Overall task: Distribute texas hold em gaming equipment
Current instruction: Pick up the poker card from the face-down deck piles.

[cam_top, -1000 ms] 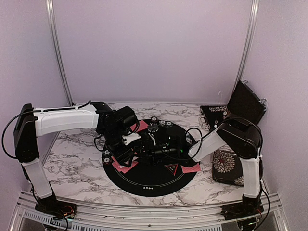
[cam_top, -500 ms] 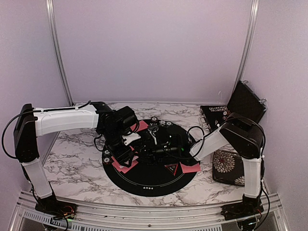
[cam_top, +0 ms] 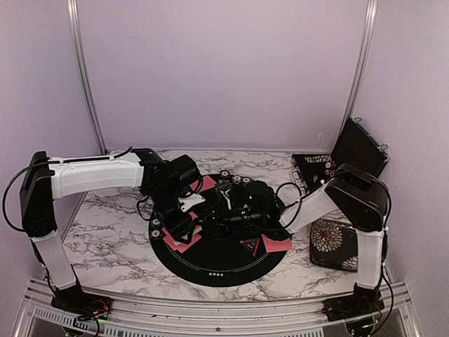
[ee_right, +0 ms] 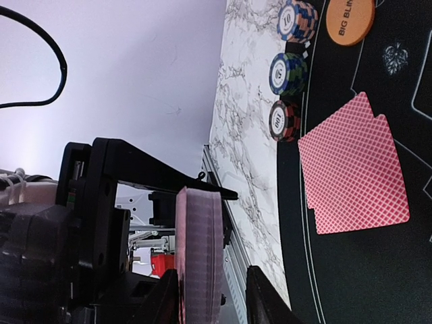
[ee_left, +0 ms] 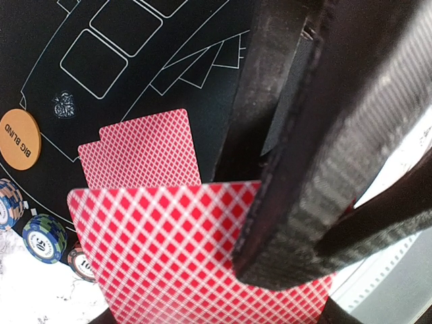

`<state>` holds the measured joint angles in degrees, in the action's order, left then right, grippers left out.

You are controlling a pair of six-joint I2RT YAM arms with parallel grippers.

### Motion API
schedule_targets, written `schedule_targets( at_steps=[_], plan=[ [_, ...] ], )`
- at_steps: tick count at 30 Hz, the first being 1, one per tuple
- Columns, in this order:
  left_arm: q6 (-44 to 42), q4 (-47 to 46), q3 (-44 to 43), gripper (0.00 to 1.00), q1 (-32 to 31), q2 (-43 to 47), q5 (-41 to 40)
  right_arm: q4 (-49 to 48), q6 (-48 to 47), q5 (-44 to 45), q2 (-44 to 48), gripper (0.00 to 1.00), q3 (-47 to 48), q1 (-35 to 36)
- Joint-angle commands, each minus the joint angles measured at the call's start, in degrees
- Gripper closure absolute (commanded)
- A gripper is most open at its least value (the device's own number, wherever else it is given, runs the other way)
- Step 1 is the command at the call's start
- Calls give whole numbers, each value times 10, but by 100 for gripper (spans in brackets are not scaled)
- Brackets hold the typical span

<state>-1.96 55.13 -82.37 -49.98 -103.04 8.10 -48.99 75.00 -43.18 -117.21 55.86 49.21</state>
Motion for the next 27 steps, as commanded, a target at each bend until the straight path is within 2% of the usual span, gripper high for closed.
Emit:
schedule_targets(
  at_steps=[1, 27],
  plan=[
    [-5, 4, 2, 45, 2, 25, 9, 8, -8, 6, 21, 67, -7, -5],
    [-5, 3, 3, 45, 2, 23, 6, -5, 2, 11, 56, 68, -26, -10]
  ],
)
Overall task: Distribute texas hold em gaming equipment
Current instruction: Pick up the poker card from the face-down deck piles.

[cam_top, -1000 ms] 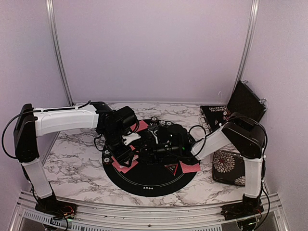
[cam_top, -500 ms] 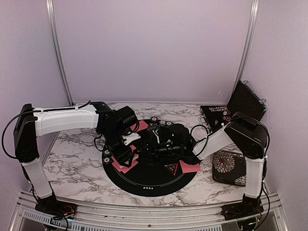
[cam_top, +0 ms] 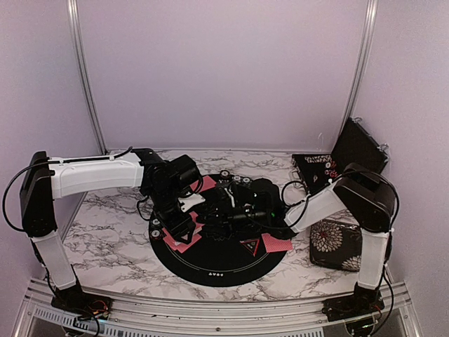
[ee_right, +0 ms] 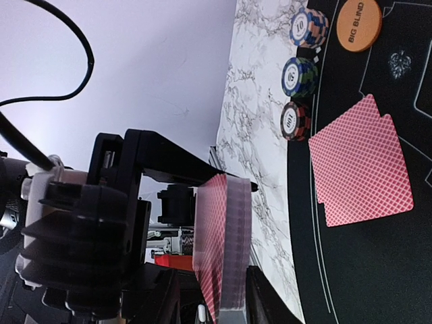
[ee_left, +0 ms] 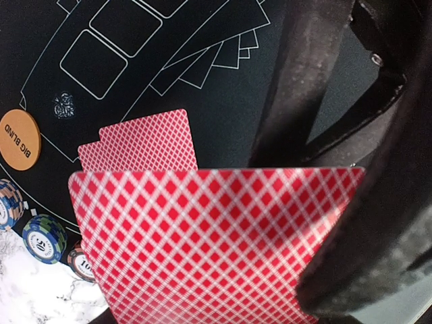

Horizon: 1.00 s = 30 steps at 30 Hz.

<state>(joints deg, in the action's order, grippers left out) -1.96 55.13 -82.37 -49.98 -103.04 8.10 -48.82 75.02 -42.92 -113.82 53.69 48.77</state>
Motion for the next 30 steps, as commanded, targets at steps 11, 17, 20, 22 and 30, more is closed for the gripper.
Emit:
schedule_targets(
  at_steps=[11, 17, 20, 22, 30],
  plan=[
    [-4, 3, 4, 45, 2, 23, 6, -10, 6, 11, 29, 75, -15, -8],
    [-3, 3, 4, 45, 2, 22, 7, -12, 7, 15, 35, 76, -24, -14],
    [-5, 3, 3, 45, 2, 21, 8, -9, 6, 16, 39, 76, -24, -15],
    [-5, 3, 2, 45, 2, 21, 7, -7, 5, 16, 40, 77, -23, -15],
    [-5, 3, 4, 45, 2, 23, 7, -5, 6, 15, 39, 80, -23, -12]
  ],
)
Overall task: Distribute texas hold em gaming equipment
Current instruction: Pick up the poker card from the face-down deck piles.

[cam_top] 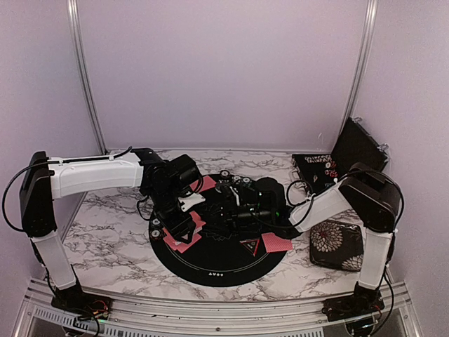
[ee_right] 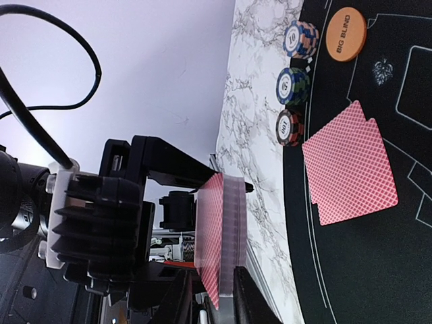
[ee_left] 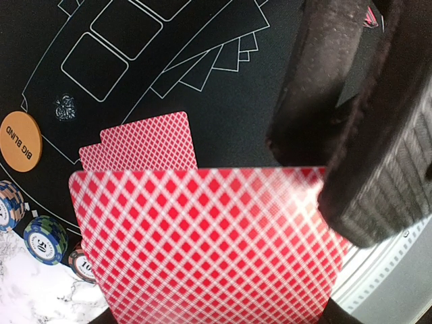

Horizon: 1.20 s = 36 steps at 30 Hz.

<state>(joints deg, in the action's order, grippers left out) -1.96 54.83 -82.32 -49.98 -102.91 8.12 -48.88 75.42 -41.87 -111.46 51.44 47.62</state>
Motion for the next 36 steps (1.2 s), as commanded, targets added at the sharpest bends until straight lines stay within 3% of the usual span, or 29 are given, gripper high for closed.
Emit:
schedule_targets(
  at_steps=[1, 36],
  plan=[
    [-5, 6, 3, 45, 2, 21, 7, -5, 2, 3, 14, 80, -1, 0],
    [-5, 4, 6, 46, 2, 22, 6, -8, 7, 2, 8, 98, -5, 3]
  ],
)
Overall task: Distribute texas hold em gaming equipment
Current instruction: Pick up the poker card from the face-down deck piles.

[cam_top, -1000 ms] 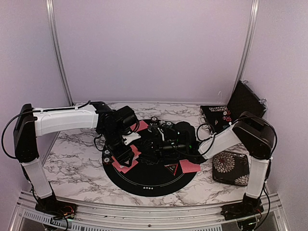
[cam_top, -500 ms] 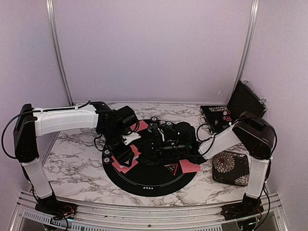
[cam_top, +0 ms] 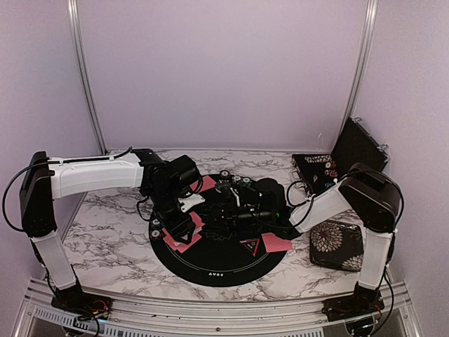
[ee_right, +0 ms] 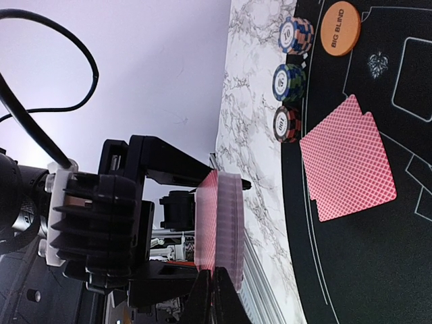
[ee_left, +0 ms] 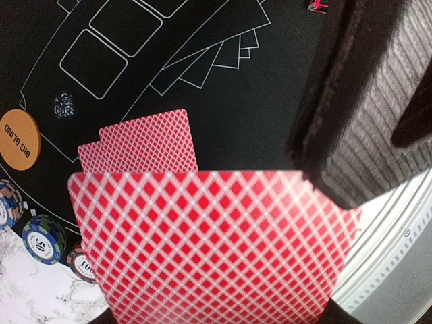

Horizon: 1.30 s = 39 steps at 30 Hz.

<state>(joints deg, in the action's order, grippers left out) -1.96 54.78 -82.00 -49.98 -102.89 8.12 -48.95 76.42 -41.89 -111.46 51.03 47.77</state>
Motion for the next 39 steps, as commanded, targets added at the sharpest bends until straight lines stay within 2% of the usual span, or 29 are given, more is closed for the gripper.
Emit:
schedule_targets(
  at_steps=[1, 39],
  plan=[
    [-5, 4, 3, 46, 2, 23, 7, -6, -3, 2, 9, 98, -2, 1],
    [-4, 4, 4, 46, 2, 25, 7, 16, -26, 0, 54, 100, -28, -40]
  ],
)
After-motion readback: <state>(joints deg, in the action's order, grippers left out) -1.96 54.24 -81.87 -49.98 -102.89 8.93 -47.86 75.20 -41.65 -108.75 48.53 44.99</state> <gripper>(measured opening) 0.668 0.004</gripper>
